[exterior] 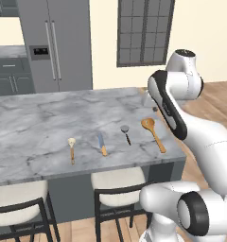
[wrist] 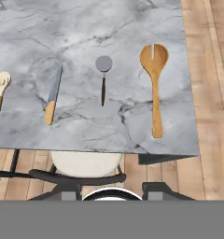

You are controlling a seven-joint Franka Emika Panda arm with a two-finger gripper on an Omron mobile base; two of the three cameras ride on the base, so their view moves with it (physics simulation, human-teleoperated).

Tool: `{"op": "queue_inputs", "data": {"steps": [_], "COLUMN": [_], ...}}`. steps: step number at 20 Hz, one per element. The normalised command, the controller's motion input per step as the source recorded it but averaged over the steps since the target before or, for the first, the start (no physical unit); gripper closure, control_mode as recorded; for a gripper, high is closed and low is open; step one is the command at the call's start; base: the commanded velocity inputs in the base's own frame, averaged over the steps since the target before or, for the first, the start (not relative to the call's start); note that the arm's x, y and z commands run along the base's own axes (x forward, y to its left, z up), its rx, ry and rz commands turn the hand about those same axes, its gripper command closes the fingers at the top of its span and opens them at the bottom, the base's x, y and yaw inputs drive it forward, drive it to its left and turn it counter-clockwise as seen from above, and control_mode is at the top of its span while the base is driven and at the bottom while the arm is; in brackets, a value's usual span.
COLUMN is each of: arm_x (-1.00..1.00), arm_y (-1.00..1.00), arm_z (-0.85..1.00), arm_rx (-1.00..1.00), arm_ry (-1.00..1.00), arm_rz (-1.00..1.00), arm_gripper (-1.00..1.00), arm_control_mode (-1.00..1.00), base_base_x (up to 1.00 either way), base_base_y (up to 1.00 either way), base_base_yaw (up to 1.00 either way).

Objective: Pick up the metallic utensils from the counter and place them in the open drawer. Make sure not to pick up any wooden utensils.

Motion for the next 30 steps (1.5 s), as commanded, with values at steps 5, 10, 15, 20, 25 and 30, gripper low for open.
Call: {"op": "queue_inputs", "data": {"steps": [5, 10, 15, 20, 25, 30], "arm_x": [0.48, 0.9, 0.79, 0.68, 0.54, 0.35], "arm_y": [0.43, 0.25, 0.01, 0.26, 0.03, -0.06], "arm_z": [-0.15, -0.75, -0.79, -0.85, -0.73, -0.37], "arm_rx": [-0.01, -0.09, -0.04, 0.0, 0.01, 0.0], "arm_ry": [0.0, 0.23, 0.05, -0.01, 0.03, 0.03], "arm_rz": [-0.07, -0.06, 0.04, 0.01, 0.02, 0.0], "arm_gripper": [-1.0, -1.0, -1.0, -1.0, -1.0, -1.0], "arm_control_mode": [-1.0, -1.0, -1.0, -1.0, -1.0, -1.0], "base_base_x": [0.0, 0.0, 0.0, 0.0, 0.0, 0.0], "base_base_y": [0.0, 0.0, 0.0, 0.0, 0.0, 0.0], "base_base_yaw": [0.0, 0.0, 0.0, 0.0, 0.0, 0.0]}}
